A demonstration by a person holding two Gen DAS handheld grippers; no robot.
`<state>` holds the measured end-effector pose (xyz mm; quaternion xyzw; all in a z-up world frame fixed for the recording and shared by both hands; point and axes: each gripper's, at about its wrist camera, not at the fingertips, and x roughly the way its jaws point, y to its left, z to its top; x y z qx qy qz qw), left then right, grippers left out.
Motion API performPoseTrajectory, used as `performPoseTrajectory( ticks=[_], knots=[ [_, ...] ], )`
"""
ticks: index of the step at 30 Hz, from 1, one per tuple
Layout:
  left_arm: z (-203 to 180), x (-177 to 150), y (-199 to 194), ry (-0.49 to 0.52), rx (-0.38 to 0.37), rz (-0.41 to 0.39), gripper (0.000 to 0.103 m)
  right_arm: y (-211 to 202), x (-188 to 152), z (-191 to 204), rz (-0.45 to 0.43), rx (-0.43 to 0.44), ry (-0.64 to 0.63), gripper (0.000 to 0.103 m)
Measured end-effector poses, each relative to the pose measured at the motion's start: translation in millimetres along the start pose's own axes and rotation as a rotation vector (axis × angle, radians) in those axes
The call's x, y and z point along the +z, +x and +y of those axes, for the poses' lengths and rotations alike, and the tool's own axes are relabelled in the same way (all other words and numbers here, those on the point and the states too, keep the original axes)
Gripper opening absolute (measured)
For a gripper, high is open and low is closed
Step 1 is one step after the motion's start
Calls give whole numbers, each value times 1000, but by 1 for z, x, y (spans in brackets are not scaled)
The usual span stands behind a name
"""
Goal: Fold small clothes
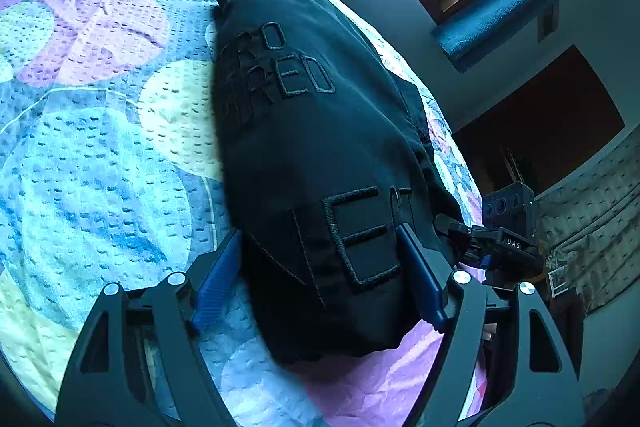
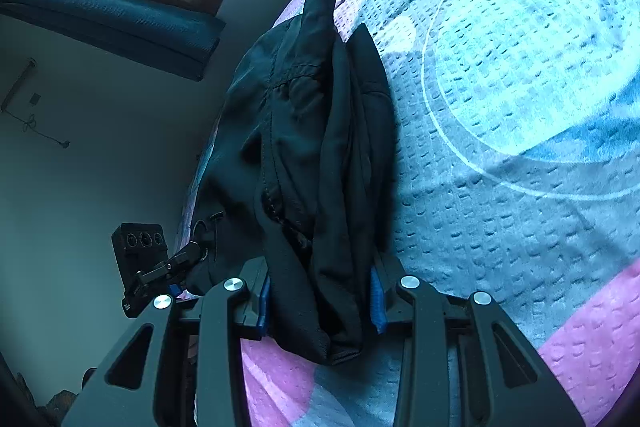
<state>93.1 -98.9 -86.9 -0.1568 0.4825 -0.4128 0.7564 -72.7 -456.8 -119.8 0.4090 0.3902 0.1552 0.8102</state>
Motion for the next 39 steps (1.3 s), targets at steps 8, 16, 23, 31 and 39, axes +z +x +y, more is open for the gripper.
performPoseTrajectory(
  ticks=[8, 16, 23, 31, 39],
  knots=[
    [1, 1, 1, -2, -11, 2, 77, -1, -1, 1, -9, 6, -4, 37],
    [1, 2, 1, -2, -11, 3, 77, -1, 0, 0, -13, 11, -5, 36],
    [1, 5, -4, -21, -32, 2, 80, -4, 2, 2, -18, 38, -7, 45],
    [8, 47, -33, -12, -63, -38, 92, -27, 37, 16, -54, -2, -72, 69],
    [30, 108, 19, -95, -84, 49, 94, 24, 125, -6, -33, 33, 27, 71]
  ],
)
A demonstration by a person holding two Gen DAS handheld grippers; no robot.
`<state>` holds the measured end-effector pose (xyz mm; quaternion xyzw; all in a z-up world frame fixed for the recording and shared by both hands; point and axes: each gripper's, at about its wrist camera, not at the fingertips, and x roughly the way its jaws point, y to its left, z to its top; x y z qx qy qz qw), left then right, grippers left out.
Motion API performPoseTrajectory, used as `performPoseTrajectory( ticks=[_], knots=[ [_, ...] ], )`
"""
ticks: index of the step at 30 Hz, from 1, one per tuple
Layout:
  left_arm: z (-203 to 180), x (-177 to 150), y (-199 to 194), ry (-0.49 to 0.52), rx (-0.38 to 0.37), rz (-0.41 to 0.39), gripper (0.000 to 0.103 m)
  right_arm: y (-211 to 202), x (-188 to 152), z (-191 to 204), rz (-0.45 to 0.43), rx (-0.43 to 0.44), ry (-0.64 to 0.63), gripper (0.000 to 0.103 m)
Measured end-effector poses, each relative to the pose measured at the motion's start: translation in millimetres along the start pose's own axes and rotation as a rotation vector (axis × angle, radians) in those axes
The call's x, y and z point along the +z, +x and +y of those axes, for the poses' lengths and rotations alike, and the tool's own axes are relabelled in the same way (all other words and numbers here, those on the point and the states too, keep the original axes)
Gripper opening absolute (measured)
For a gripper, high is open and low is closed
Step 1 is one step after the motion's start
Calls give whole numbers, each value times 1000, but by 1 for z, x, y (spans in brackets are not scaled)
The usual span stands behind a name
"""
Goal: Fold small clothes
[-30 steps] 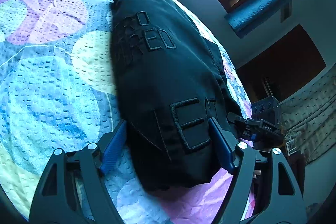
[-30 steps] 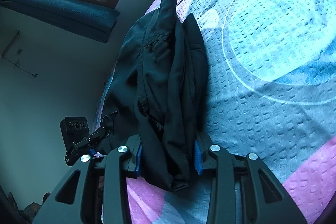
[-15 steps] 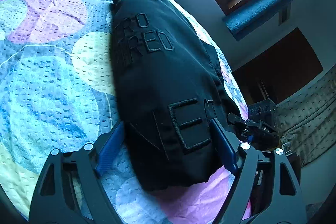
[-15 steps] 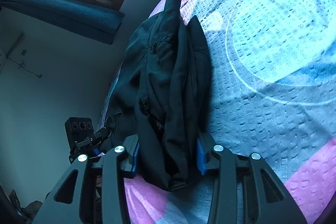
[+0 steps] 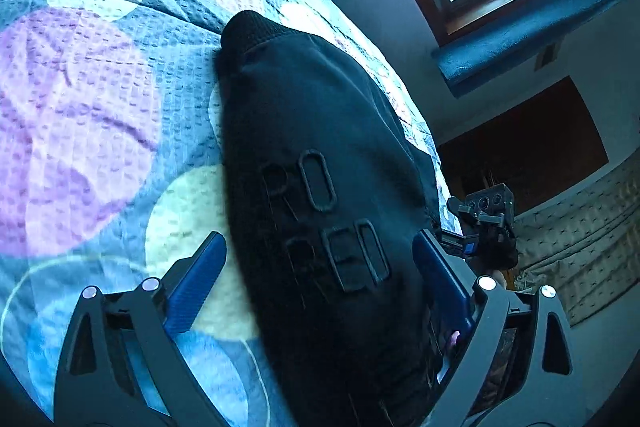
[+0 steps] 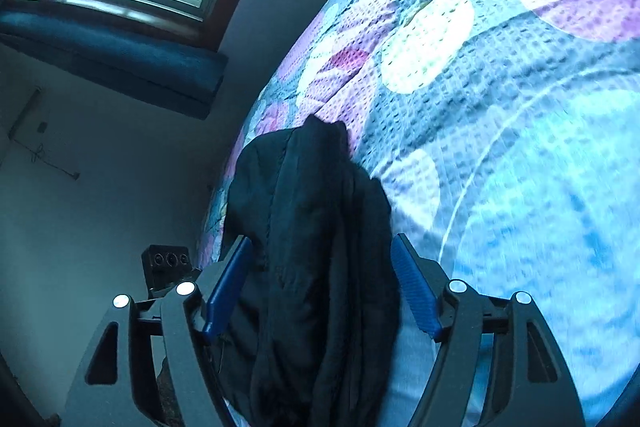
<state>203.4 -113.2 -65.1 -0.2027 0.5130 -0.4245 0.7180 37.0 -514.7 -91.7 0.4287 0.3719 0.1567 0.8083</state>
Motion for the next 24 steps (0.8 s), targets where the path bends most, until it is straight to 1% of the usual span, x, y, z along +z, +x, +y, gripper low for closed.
performPoseTrajectory(
  ticks=[4, 7, 10, 11, 12, 14, 16, 17, 19, 20, 21, 22, 23, 24],
  knots=[
    [0, 20, 18, 17, 37, 16, 94, 31, 22, 0, 34, -49, -23, 73],
    [-2, 31, 27, 39, 43, 27, 95, 45, 29, 5, 44, -48, -46, 77],
    [-3, 37, 36, 60, 35, 23, 94, 56, 31, 13, 41, -50, -59, 76],
    [-4, 37, 40, 83, 45, 26, 88, 59, 31, 15, 42, -68, -67, 64],
    [-5, 35, 42, 104, 39, 36, 78, 62, 29, 15, 48, -100, -79, 54],
    [-6, 33, 45, 119, 63, 30, 75, 66, 28, 13, 54, -100, -73, 50],
    [-7, 33, 47, 127, 68, 24, 74, 67, 28, 13, 48, -85, -71, 50],
    [-7, 33, 48, 121, 68, 25, 75, 66, 28, 12, 43, -77, -76, 50],
    [-6, 32, 46, 91, 69, 24, 78, 63, 27, 11, 33, -55, -73, 54],
    [-4, 28, 44, 72, 61, 21, 80, 58, 24, 9, 30, -40, -66, 59],
    [-3, 24, 43, 52, 49, 27, 85, 54, 21, 9, 29, -29, -57, 61],
    [-2, 18, 42, 42, 26, 37, 88, 48, 17, 8, 31, -16, -50, 69],
    [-2, 11, 42, 45, 16, 39, 91, 44, 13, 8, 41, -3, -43, 72],
    [-3, 5, 41, 57, 13, 41, 92, 41, 8, 9, 51, 5, -48, 73]
  ],
)
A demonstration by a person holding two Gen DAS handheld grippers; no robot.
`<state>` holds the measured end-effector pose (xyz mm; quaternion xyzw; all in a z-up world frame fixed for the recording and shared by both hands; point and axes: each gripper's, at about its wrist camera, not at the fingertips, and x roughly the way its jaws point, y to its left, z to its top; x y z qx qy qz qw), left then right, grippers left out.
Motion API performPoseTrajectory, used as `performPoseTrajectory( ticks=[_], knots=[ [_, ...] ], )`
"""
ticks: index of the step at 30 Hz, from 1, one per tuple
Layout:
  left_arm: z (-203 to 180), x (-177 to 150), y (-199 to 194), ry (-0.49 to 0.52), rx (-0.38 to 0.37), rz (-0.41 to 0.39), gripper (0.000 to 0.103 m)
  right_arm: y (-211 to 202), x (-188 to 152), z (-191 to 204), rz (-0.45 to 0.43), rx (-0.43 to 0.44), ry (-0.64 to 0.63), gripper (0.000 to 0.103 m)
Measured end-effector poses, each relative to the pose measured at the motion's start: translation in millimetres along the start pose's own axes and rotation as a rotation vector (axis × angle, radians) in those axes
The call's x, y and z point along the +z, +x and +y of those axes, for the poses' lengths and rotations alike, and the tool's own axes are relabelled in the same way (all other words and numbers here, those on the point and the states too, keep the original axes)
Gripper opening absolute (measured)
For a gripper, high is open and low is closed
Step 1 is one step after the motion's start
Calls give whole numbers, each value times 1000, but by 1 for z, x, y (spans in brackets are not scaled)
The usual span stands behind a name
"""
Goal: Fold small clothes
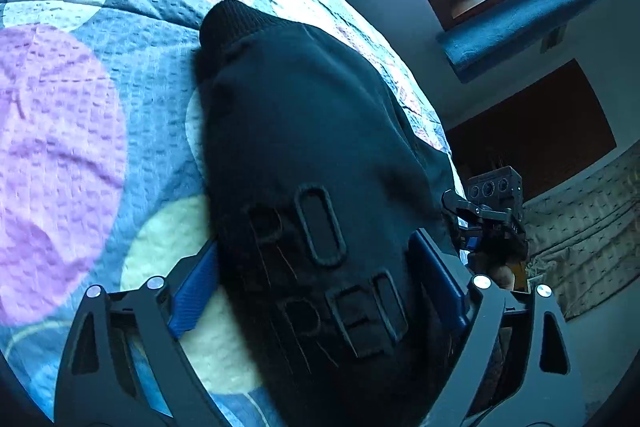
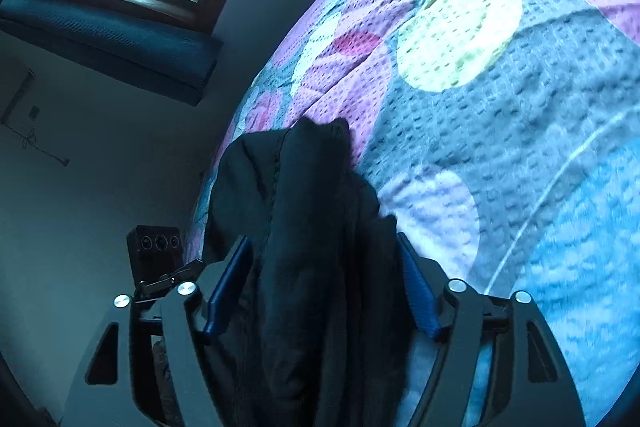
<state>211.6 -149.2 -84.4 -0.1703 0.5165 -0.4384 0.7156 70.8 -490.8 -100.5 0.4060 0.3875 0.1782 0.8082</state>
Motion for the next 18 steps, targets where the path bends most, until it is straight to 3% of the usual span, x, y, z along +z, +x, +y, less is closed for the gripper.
performPoseTrajectory(
  ticks=[2, 5, 7, 8, 9, 12, 18],
  knots=[
    [-3, -11, 1, 30, 1, -7, 94, -5, -14, 4, 37, 16, -38, 76],
    [-2, -9, 8, 31, 7, -7, 95, 0, -28, 13, 37, -43, -112, 76],
    [-8, -9, 13, 57, 46, -14, 91, 9, -29, 22, 36, -105, -148, 71],
    [-11, -8, 15, 64, 71, -20, 89, 10, -30, 23, 31, -121, -161, 64],
    [-12, -8, 15, 60, 80, -22, 84, 11, -31, 24, 28, -121, -163, 58],
    [-13, -6, 10, 47, 91, -25, 75, 9, -34, 23, 6, -75, -147, 54],
    [-26, -8, 5, 80, 156, -51, 67, 1, -41, 28, -24, -60, -139, 49]
  ],
)
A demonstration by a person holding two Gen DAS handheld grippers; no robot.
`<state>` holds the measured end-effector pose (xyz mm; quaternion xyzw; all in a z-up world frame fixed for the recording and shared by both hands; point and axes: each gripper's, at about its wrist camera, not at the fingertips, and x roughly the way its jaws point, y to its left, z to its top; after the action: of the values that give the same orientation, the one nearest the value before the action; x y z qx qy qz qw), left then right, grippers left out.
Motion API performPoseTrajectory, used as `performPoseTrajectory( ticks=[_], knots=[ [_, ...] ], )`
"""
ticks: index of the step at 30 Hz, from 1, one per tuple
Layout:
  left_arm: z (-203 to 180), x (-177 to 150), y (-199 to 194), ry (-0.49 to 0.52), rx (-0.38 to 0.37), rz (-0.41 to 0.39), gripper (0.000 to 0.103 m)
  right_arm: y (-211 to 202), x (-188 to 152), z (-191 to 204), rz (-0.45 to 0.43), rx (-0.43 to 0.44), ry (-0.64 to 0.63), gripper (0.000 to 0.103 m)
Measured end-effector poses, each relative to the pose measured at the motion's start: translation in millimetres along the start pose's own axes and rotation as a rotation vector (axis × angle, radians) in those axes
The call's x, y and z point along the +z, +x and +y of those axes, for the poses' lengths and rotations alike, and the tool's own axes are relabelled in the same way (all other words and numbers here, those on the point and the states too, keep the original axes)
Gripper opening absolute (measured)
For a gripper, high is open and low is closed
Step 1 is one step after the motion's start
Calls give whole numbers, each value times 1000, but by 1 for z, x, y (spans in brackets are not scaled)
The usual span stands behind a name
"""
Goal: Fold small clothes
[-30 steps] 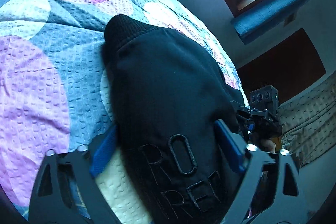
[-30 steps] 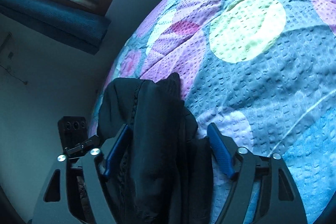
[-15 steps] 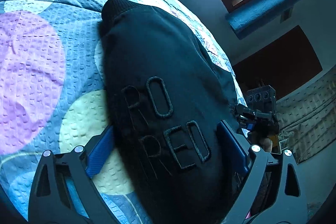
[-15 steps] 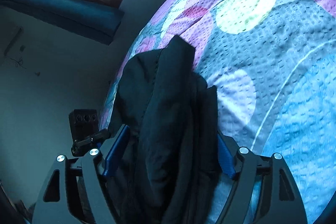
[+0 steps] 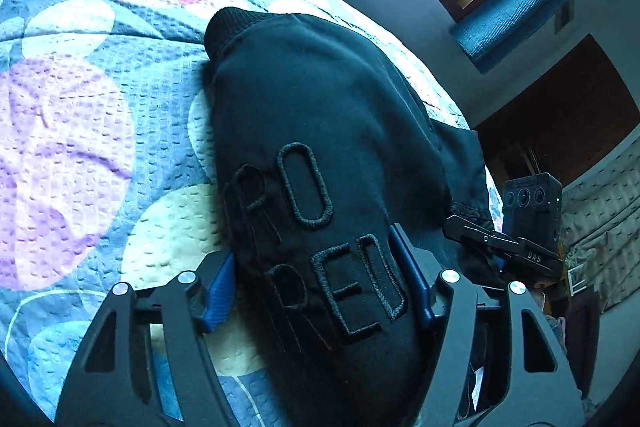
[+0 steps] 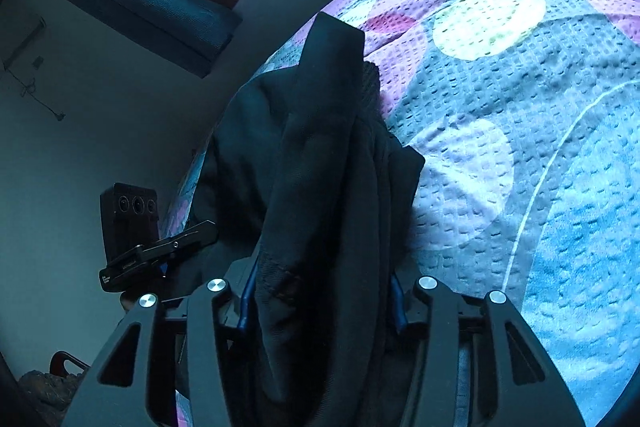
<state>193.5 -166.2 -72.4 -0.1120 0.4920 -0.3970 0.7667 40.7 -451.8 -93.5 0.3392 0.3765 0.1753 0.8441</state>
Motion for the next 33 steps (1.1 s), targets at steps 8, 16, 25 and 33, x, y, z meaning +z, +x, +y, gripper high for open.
performPoseTrajectory(
  ticks=[8, 16, 25, 33],
  knots=[
    [-5, -3, -14, 13, 36, -16, 64, -7, -9, 12, -18, 8, 5, 48],
    [8, -1, -44, 13, 84, -39, 61, 23, 2, 34, -11, 52, 20, 46],
    [63, 22, -75, -59, 154, -83, 61, 90, 28, 63, 32, 98, 5, 43],
    [98, 34, -86, -116, 193, -112, 61, 143, 63, 74, 74, 106, -9, 42]
  ],
)
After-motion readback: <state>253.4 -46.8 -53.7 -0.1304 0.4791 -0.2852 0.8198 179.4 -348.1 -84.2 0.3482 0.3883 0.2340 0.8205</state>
